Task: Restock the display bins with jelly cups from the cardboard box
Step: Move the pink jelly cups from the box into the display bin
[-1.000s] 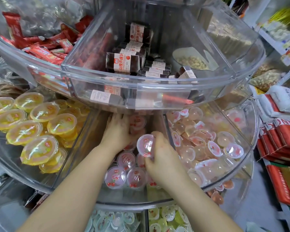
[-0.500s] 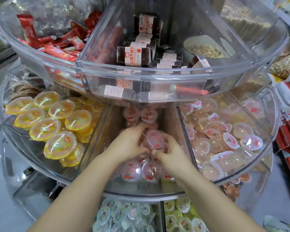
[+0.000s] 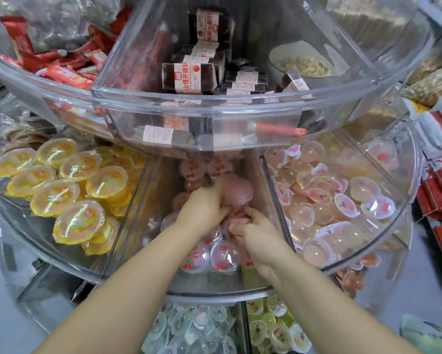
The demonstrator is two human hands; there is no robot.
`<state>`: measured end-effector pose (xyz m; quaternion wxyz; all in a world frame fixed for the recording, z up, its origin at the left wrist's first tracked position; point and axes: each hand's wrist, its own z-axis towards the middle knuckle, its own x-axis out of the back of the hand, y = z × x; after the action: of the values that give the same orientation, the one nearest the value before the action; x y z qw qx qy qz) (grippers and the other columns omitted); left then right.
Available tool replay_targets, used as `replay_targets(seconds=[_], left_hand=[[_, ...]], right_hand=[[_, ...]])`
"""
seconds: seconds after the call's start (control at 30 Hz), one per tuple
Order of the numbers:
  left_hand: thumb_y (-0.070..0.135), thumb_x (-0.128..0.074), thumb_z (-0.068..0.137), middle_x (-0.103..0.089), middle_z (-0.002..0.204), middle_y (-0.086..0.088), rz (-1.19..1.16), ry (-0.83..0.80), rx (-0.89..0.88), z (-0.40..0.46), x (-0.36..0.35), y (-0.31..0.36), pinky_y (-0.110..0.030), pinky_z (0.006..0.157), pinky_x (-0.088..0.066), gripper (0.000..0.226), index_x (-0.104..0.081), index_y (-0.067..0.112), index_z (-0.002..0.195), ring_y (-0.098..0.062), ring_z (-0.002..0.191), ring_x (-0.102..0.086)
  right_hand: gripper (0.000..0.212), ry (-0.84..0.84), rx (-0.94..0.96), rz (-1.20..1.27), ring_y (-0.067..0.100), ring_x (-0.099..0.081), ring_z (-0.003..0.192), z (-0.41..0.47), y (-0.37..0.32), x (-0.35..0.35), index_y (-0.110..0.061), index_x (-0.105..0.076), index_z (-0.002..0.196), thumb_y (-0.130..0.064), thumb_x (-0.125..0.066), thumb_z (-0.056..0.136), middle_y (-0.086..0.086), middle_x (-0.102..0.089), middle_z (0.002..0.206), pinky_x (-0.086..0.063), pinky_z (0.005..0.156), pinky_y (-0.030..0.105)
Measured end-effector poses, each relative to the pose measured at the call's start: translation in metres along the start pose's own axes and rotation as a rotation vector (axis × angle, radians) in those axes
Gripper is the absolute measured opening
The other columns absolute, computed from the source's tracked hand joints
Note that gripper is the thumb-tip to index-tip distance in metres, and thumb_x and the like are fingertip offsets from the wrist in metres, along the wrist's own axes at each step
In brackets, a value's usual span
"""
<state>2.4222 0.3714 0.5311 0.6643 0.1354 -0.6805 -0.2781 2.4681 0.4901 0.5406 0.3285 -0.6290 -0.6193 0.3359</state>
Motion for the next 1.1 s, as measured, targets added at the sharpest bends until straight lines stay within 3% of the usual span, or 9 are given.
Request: replay_targets(seconds=[0.13,0.23,0.37,0.47,0.57,0.7,0.83,1.0,1.1], left_hand=[[0.029,-0.062,0.084,-0.068,0.102,-0.016,0.106,-0.047,0.003,0.004,0.0,0.004,-0.043,0.076,-0.053,0.072,-0.022,0.029,0.144,-0.037,0.093,-0.064],[0.032,-0.062,0.083,-0.07,0.095,-0.01,0.138,-0.083,-0.046,-0.005,0.01,0.002,-0.041,0.074,-0.055,0.079,-0.013,0.038,0.145,-0.031,0.087,-0.066],[0.018,-0.062,0.081,-0.07,0.094,-0.004,-0.058,0.185,0.054,-0.023,0.035,-0.007,-0.028,0.076,-0.05,0.038,-0.058,0.025,0.118,-0.026,0.088,-0.064],[0.005,-0.06,0.08,-0.063,0.103,-0.013,-0.018,0.375,0.071,-0.029,0.043,-0.014,-0.033,0.082,-0.044,0.024,-0.065,0.009,0.104,-0.032,0.097,-0.057],[0.002,-0.052,0.081,-0.049,0.126,-0.02,0.025,0.28,0.105,-0.018,0.039,-0.012,-0.041,0.097,-0.039,0.044,-0.052,0.008,0.124,-0.037,0.115,-0.046],[0.006,-0.052,0.084,-0.047,0.133,-0.019,0.078,0.234,0.146,-0.004,0.029,-0.012,-0.035,0.102,-0.033,0.047,-0.047,0.011,0.131,-0.036,0.122,-0.043],[0.0,-0.052,0.082,-0.059,0.121,-0.014,0.127,0.316,0.126,0.003,0.031,-0.016,-0.036,0.092,-0.043,0.038,-0.062,0.012,0.116,-0.034,0.108,-0.054],[-0.001,-0.053,0.081,-0.063,0.117,-0.014,0.066,0.37,0.127,0.001,0.031,-0.016,-0.035,0.086,-0.047,0.033,-0.066,0.009,0.11,-0.034,0.106,-0.057],[0.003,-0.056,0.081,-0.064,0.112,-0.017,0.025,0.398,0.098,-0.005,0.033,-0.015,-0.031,0.08,-0.046,0.024,-0.068,0.005,0.102,-0.037,0.099,-0.06]], right_hand=[[0.031,0.025,0.041,0.06,0.015,-0.051,0.065,-0.002,-0.008,-0.003,-0.008,-0.056,0.095,0.015,-0.045,0.077,0.005,-0.054,0.074,-0.043,0.054,0.021],[0.029,0.015,0.027,0.07,0.017,-0.053,0.071,-0.006,-0.009,-0.002,-0.012,-0.055,0.089,0.013,-0.046,0.079,0.007,-0.057,0.08,-0.044,0.057,0.021],[0.022,-0.175,-0.037,-0.058,0.021,-0.055,0.084,-0.017,-0.01,0.001,-0.012,-0.055,0.104,0.001,-0.05,0.087,0.005,-0.056,0.087,-0.047,0.075,0.03],[0.035,-0.228,0.33,-0.599,0.01,-0.057,0.096,-0.022,-0.019,-0.004,-0.019,-0.056,0.123,-0.011,-0.053,0.09,-0.005,-0.06,0.104,-0.042,0.084,0.015],[0.045,0.006,0.787,-0.945,0.022,-0.043,0.119,-0.011,-0.035,-0.015,-0.012,-0.053,0.129,-0.002,-0.052,0.085,0.008,-0.051,0.129,-0.026,0.098,0.019],[0.066,0.096,0.688,-1.163,0.03,-0.03,0.131,0.017,-0.038,-0.024,-0.013,-0.03,0.144,-0.001,-0.049,0.082,0.011,-0.03,0.148,-0.021,0.112,0.032],[0.073,0.169,0.716,-1.265,0.031,-0.028,0.133,0.025,-0.031,-0.025,-0.01,-0.025,0.145,0.007,-0.044,0.077,0.011,-0.024,0.151,-0.018,0.114,0.032],[0.074,0.158,0.724,-1.364,0.03,-0.015,0.14,0.026,-0.025,-0.023,-0.006,-0.011,0.148,0.008,-0.041,0.082,0.014,-0.012,0.155,-0.011,0.117,0.035],[0.074,0.156,0.724,-1.327,0.031,-0.019,0.137,0.025,-0.027,-0.021,-0.007,-0.015,0.147,0.008,-0.042,0.08,0.014,-0.016,0.154,-0.014,0.115,0.033]])
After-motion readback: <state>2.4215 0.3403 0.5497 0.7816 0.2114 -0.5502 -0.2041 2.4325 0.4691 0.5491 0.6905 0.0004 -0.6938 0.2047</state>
